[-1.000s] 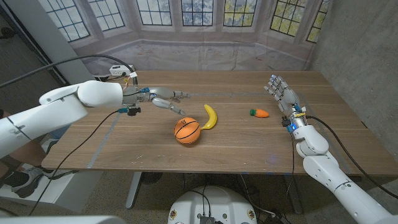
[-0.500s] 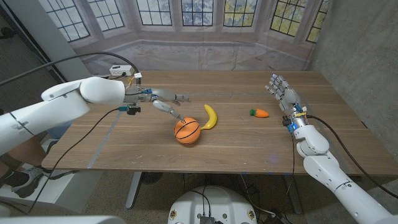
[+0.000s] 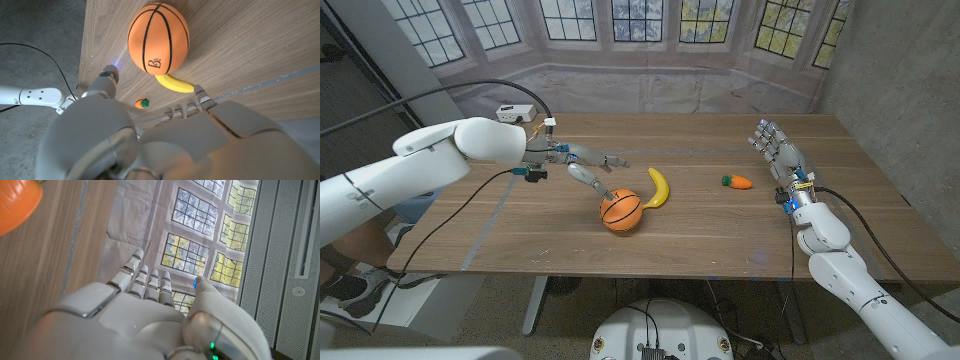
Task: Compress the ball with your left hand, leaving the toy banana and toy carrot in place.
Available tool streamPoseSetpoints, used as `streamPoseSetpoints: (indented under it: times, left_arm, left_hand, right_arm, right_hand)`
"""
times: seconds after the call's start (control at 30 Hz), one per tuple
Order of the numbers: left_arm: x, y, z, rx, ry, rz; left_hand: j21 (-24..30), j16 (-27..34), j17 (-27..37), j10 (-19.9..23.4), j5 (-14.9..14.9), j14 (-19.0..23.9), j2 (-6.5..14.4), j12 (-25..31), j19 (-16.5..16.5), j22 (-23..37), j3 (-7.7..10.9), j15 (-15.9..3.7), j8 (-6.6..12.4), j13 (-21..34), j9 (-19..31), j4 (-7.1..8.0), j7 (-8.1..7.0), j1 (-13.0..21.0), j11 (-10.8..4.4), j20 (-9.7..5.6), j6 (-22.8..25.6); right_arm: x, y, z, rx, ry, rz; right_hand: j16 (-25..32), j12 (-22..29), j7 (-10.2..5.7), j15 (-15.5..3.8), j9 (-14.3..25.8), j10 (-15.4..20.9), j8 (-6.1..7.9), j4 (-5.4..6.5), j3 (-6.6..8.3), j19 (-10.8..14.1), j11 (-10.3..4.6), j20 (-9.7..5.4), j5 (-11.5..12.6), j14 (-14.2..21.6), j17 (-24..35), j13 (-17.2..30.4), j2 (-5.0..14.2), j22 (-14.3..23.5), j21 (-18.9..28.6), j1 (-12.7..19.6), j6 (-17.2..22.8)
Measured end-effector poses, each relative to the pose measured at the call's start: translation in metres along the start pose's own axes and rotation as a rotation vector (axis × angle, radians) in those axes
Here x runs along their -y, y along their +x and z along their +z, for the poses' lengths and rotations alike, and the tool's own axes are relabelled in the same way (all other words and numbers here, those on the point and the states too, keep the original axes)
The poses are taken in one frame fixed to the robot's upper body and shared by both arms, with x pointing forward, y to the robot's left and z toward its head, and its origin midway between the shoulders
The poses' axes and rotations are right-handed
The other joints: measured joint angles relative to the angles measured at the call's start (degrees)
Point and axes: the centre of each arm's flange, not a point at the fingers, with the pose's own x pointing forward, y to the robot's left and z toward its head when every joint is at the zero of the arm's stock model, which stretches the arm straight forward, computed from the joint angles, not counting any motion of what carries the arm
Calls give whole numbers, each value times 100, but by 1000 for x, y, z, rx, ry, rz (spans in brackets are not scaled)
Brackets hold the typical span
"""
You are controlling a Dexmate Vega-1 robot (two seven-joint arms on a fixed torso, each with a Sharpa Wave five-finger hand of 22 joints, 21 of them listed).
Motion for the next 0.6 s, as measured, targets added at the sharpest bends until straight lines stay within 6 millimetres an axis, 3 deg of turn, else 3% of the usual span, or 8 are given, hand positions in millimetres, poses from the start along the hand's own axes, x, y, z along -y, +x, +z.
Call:
streamPoseSetpoints:
  times: [0.6]
  left_arm:
    - [-3,9,9,-34,112,-90]
  left_hand:
    - [-146,-25,-1,-71,-44,-257,-110,0,-121,29,-43,134,0,27,0,43,147,276,55,60,-82]
  right_arm:
    - [1,-9,-1,0,2,-25]
  right_hand:
    - [0,0,-31,0,0,-30,0,-62,18,20,30,20,0,0,1,0,0,0,0,0,-31]
